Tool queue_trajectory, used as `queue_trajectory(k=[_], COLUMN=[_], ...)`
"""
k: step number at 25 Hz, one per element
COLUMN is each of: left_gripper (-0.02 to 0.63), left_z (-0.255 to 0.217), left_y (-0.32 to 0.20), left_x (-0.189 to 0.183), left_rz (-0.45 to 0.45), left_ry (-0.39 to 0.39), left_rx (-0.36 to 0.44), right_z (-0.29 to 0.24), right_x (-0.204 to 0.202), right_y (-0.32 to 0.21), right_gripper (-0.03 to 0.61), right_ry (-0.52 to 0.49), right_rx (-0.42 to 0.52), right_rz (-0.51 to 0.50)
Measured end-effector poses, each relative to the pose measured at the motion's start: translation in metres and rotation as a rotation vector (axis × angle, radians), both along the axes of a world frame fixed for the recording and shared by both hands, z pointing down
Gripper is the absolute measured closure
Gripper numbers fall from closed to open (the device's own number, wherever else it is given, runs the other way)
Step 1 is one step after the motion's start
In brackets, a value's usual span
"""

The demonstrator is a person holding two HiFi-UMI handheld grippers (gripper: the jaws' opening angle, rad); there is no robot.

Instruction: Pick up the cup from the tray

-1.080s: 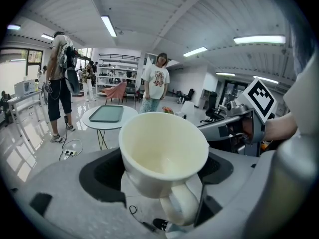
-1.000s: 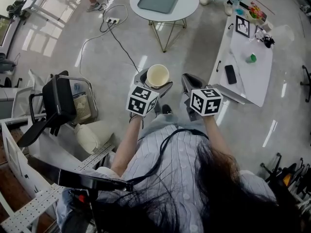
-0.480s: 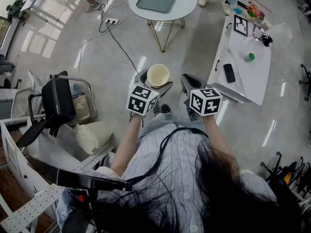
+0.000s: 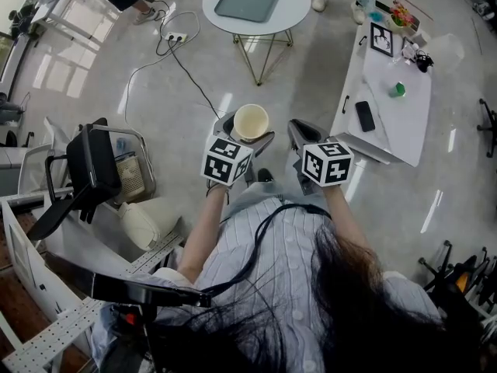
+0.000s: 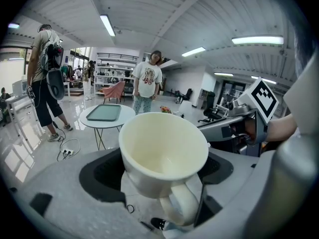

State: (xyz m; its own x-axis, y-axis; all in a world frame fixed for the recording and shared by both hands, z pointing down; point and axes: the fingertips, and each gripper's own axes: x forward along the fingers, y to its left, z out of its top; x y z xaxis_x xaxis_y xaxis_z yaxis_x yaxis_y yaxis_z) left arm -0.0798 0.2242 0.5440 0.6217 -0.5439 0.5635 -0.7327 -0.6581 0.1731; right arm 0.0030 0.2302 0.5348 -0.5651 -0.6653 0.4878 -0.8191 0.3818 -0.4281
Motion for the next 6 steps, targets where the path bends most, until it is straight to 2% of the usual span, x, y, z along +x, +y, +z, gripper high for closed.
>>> queue_trajectory(k=[6], left_gripper=[0.17], left_z=[0.0007], left_y=[0.0005], left_x=[-0.0029], left_rz=[-0.001], left_ry=[0.0], left_rx=[-0.003], right_z=[0.0005], right_x=[-0.0022], right_y=[0.0006], right_gripper=[0.534], right_ry=[0.003], right_rx=[-0.002], right_rz=[0.0])
